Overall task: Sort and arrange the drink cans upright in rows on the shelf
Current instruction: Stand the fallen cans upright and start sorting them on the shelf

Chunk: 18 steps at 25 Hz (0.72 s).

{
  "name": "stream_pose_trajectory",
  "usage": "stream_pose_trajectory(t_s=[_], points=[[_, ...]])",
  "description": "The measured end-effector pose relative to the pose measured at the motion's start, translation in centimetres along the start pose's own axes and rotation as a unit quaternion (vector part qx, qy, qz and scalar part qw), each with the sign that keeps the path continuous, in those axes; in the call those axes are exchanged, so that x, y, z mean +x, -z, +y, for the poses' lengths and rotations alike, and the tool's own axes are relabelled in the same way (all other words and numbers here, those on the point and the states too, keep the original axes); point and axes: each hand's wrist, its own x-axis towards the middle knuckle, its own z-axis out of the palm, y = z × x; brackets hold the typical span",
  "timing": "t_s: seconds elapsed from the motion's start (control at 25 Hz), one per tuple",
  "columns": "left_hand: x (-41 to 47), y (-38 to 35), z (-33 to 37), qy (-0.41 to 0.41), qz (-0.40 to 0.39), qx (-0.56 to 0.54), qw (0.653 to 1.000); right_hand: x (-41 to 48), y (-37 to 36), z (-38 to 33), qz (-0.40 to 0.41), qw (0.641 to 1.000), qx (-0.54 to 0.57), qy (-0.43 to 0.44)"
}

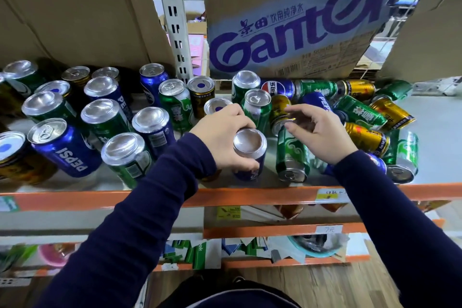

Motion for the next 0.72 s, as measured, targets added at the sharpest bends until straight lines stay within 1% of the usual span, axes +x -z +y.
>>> stream_pose_trajectory(t_s=[0.12, 0.24, 0.44, 0.6, 0.72], points=[[0.4, -0.1, -0.1, 0.015, -0.020, 0.040, 0.999, -0.6, 0.3, -0.1, 0.017, 1.000, -0.009, -0.013], [0.2, 0.1, -0.4, 0.015, -0.031, 0.040, 0.999, -1.5, 0.7, 0.2, 0.044, 0.998, -0.021, -0.035], [-0.1, 0.4, 0.9, -0.024, -0.014, 0.055, 0.998, -4.8, 1.3, 1.8, 0.064, 0.993, -0.057, -0.075], [0.4, -0.3, 3.3, -0.050, 0.049, 0.078, 0.994, -5.8, 2.7, 3.4, 0.042, 0.993, -0.096, -0.060], [1.2, -2.9, 6.2, -0.093, 0.149, 0.037, 0.984, -5.7, 4.0, 5.6, -0.042, 0.984, -0.159, -0.065]])
